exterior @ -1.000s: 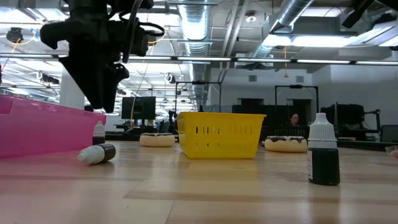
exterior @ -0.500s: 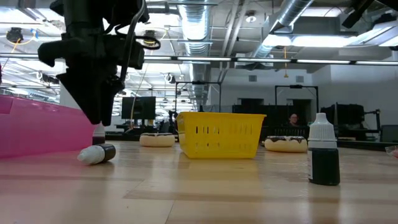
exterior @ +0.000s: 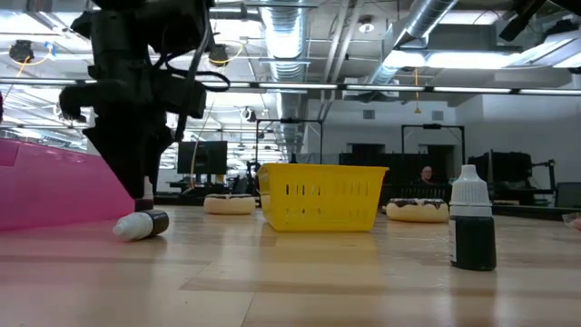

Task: Pick & Place Food Item
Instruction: Put the top red food coloring bottle into the yellow bin

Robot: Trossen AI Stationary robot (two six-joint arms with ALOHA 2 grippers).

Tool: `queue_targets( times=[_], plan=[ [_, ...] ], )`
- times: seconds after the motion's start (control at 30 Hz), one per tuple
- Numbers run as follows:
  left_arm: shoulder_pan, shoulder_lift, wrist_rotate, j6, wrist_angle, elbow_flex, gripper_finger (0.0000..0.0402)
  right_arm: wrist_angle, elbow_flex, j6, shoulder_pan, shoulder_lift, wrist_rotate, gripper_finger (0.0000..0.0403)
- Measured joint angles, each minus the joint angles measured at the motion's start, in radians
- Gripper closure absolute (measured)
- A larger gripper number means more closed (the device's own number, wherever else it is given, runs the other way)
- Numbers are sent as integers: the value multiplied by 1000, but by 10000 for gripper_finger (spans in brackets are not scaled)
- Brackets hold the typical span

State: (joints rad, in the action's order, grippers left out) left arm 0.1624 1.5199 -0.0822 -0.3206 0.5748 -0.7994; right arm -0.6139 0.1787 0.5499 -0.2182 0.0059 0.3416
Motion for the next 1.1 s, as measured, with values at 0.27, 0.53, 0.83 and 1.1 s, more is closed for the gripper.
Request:
queue_targets(
  times=[0.27, 0.53, 0.83, 1.1],
  plan=[
    [0, 3, 5, -2, -22, 0, 263, 0, 0, 0, 0, 0, 0, 200],
    [0, 3, 44, -15, -34, -1, 348, 0, 0, 1, 0, 0, 0, 200],
    [-3, -10, 53, -118, -237, -1, 357, 1, 0, 15, 0, 0, 1, 200],
    [-7, -78, 31, -167, -469, -2, 356, 0, 0, 29, 0, 0, 2, 200]
  ],
)
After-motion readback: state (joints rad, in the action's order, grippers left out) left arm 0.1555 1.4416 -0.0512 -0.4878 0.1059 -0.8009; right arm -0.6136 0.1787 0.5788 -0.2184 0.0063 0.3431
